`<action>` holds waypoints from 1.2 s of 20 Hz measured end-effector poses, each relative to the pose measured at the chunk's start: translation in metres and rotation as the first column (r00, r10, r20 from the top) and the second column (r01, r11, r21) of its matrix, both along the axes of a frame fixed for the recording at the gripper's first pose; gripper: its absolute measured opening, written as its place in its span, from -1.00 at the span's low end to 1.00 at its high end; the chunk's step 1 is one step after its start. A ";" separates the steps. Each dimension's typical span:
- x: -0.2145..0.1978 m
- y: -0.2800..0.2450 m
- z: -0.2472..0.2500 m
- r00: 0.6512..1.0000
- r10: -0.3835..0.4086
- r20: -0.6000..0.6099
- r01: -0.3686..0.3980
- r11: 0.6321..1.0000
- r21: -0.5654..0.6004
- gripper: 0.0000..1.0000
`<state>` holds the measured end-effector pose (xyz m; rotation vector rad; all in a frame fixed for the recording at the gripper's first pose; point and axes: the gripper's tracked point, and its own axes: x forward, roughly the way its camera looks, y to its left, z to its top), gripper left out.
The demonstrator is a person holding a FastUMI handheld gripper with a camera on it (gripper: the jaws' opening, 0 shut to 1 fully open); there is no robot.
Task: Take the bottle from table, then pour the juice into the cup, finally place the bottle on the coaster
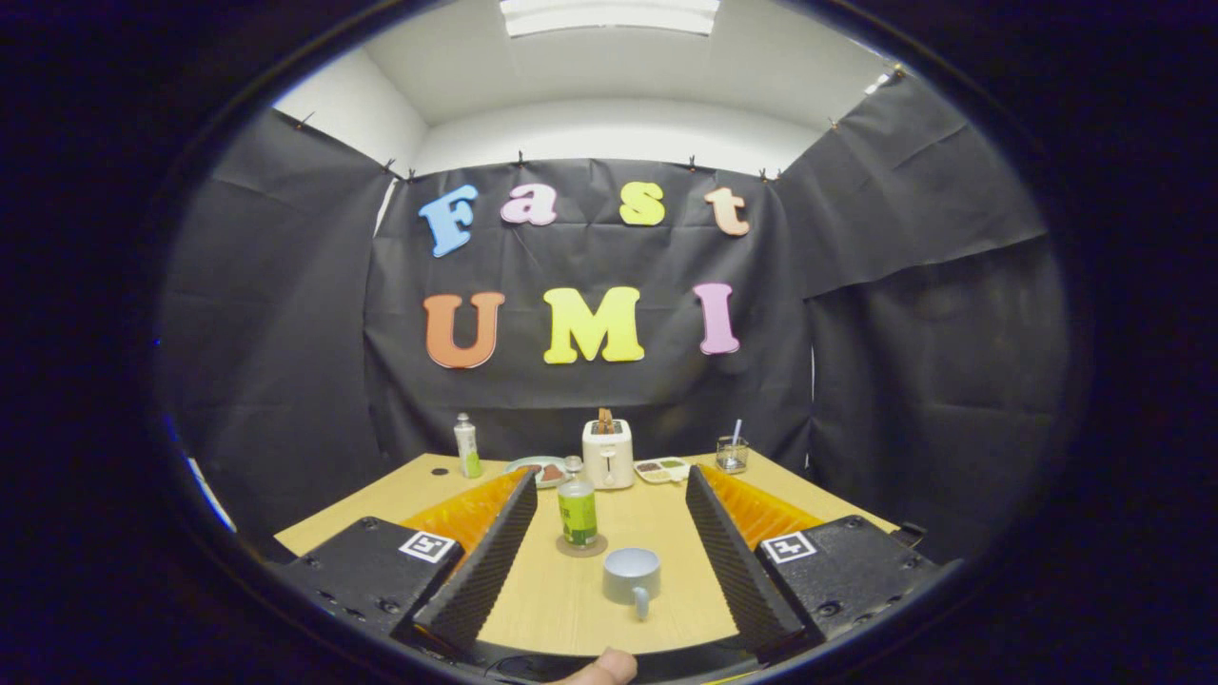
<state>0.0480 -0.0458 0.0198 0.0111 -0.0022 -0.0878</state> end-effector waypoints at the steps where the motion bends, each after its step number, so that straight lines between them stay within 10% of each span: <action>1: -0.004 -0.004 0.001 1.000 -0.010 0.008 0.010 1.000 -0.002 1.00; 24: -0.010 -0.024 -0.013 0.997 -0.061 -0.043 0.059 0.997 -0.052 1.00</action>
